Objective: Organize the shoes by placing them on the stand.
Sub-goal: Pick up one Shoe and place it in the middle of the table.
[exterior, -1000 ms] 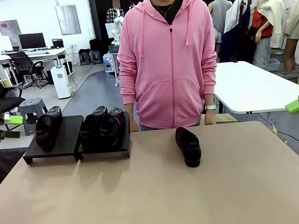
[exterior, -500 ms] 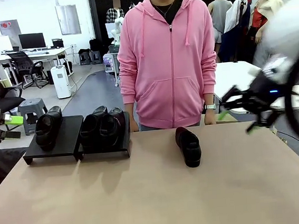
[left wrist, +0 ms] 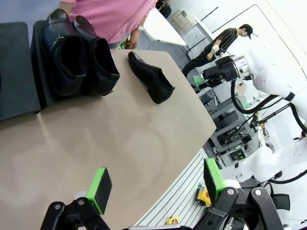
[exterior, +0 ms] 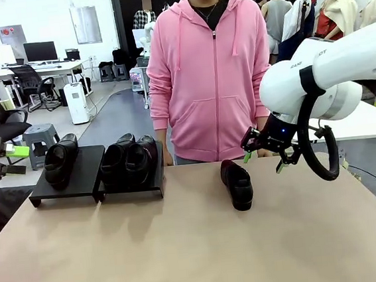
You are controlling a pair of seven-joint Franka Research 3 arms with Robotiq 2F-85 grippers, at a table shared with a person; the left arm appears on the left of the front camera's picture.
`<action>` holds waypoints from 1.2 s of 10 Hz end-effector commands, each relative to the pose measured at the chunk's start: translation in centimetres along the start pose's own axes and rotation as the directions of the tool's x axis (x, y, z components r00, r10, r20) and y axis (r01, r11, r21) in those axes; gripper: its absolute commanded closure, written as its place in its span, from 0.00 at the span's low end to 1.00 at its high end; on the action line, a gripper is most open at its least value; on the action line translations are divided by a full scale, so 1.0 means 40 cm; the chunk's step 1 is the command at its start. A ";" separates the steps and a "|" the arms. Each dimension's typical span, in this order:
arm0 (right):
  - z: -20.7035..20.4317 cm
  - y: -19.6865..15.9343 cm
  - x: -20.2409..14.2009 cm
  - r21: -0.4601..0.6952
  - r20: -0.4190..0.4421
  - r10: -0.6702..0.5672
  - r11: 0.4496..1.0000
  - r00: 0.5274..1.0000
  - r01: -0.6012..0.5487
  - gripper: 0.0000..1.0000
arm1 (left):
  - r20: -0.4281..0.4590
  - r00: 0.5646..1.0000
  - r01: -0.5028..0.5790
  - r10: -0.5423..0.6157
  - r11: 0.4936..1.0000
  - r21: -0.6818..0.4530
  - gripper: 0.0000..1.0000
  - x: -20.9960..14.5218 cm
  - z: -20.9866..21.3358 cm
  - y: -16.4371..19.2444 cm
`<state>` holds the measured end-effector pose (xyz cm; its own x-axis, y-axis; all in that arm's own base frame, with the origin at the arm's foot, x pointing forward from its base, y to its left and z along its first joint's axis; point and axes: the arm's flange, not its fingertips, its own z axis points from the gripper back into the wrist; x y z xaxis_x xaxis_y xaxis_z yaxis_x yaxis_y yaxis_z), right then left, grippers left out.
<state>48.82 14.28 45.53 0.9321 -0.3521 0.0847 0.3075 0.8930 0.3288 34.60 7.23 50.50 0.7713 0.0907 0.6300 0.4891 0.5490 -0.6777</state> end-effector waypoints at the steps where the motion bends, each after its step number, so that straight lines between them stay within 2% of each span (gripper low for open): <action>1: 0.028 -0.013 -0.015 0.017 0.009 -0.037 0.999 0.999 0.037 0.00 | 0.017 1.000 0.024 -0.023 1.000 -0.020 0.00 0.003 0.000 0.002; 2: 0.000 0.000 0.000 0.000 0.000 0.000 1.000 1.000 0.000 0.00 | 0.017 1.000 0.024 -0.023 1.000 -0.020 0.00 0.003 0.000 0.002; 3: -0.059 0.096 -0.001 -0.157 -0.046 0.211 0.964 0.976 -0.216 0.00 | 0.017 1.000 0.024 -0.023 1.000 -0.020 0.00 0.003 0.000 0.002; 4: -0.117 0.185 0.034 -0.237 -0.145 0.355 0.894 0.924 -0.381 0.00 | 0.017 1.000 0.024 -0.023 1.000 -0.020 0.00 0.003 0.000 0.002; 5: -0.159 0.243 0.075 -0.293 -0.172 0.422 0.841 0.890 -0.456 0.00 | 0.017 1.000 0.024 -0.023 1.000 -0.020 0.00 0.003 0.000 0.002; 7: -0.261 0.312 0.124 -0.352 -0.218 0.457 0.787 0.862 -0.506 0.00 | 0.017 1.000 0.024 -0.023 1.000 -0.020 0.00 0.003 0.000 0.002; 9: -0.299 0.342 0.129 -0.344 -0.208 0.510 0.761 0.835 -0.550 0.00 | 0.017 1.000 0.024 -0.023 1.000 -0.020 0.00 0.003 0.000 0.002; 11: -0.314 0.347 0.137 -0.308 -0.256 0.481 0.782 0.839 -0.542 0.00 | 0.017 1.000 0.024 -0.023 1.000 -0.020 0.00 0.003 0.000 0.002; 12: -0.322 0.346 0.137 -0.294 -0.250 0.459 0.803 0.852 -0.519 0.00 | 0.017 1.000 0.024 -0.023 1.000 -0.020 0.00 0.003 0.000 0.002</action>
<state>60.34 28.63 38.22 0.9822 0.1874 0.0157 -0.1854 0.9788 -0.0867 34.57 7.19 50.55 0.7718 0.0877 0.6298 0.4903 0.5486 -0.6772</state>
